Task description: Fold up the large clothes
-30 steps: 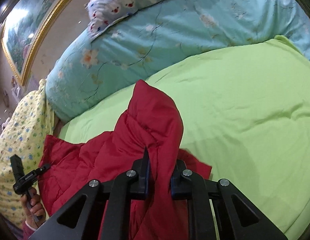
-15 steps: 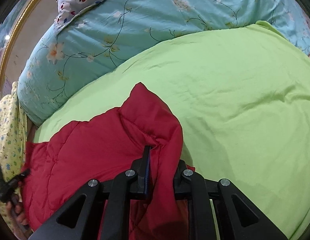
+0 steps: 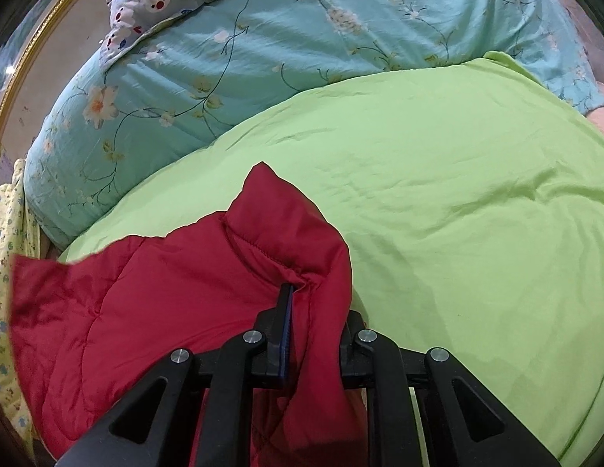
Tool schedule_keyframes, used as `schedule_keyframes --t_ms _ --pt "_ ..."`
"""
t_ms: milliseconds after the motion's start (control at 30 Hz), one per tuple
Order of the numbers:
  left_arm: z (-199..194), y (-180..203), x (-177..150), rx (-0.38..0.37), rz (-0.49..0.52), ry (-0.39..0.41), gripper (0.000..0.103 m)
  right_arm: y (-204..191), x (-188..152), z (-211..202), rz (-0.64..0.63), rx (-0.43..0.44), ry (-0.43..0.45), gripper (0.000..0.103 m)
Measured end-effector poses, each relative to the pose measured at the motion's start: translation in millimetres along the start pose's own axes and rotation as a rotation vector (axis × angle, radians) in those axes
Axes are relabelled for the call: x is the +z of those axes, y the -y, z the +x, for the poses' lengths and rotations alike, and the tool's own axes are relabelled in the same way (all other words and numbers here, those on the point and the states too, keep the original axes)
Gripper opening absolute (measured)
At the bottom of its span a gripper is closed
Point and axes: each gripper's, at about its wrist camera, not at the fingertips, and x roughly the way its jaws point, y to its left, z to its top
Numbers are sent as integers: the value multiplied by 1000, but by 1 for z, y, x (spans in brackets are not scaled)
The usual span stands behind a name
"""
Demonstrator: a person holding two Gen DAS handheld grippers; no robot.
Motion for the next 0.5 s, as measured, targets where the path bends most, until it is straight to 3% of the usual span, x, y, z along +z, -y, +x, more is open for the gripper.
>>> schedule_keyframes --t_ms 33,133,200,333,433,500 --pt "-7 -6 8 -23 -12 19 40 1 0 0 7 5 -1 15" --pt "-2 -6 17 -126 9 -32 40 1 0 -1 11 1 2 16" --pt "6 2 10 -169 30 -66 40 0 0 -2 9 -1 5 16" --pt "37 37 -27 -275 100 -218 40 0 1 -4 7 1 -4 17" --pt "60 65 -55 -263 180 -305 40 -2 4 -13 11 -3 6 23" --pt "81 74 -76 -211 224 -363 40 -6 6 -28 11 -1 34 27"
